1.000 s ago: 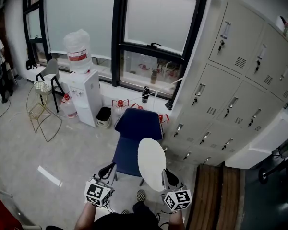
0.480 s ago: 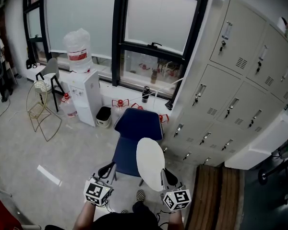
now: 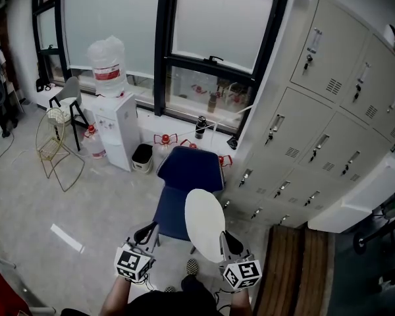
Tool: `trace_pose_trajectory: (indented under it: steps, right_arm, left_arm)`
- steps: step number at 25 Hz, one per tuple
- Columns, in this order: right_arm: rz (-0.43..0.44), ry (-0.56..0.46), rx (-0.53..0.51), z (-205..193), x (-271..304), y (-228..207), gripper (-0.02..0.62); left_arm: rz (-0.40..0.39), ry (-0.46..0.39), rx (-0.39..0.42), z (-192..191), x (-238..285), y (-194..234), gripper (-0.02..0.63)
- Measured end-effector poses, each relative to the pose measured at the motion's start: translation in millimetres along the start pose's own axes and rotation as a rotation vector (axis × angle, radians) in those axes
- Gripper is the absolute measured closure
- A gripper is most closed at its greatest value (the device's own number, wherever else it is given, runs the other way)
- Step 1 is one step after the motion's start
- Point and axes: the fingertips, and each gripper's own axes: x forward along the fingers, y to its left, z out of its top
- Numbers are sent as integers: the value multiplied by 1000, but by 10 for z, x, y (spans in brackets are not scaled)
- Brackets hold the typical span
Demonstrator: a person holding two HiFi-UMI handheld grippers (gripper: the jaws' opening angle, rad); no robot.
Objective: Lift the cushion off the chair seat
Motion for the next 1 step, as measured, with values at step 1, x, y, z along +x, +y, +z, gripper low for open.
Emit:
trace_pose_trajectory:
  steps: [1]
  right_arm:
    - [0,1,0,-5,6,6,560]
  left_arm:
    - [0,1,-2,-8,1,10,586]
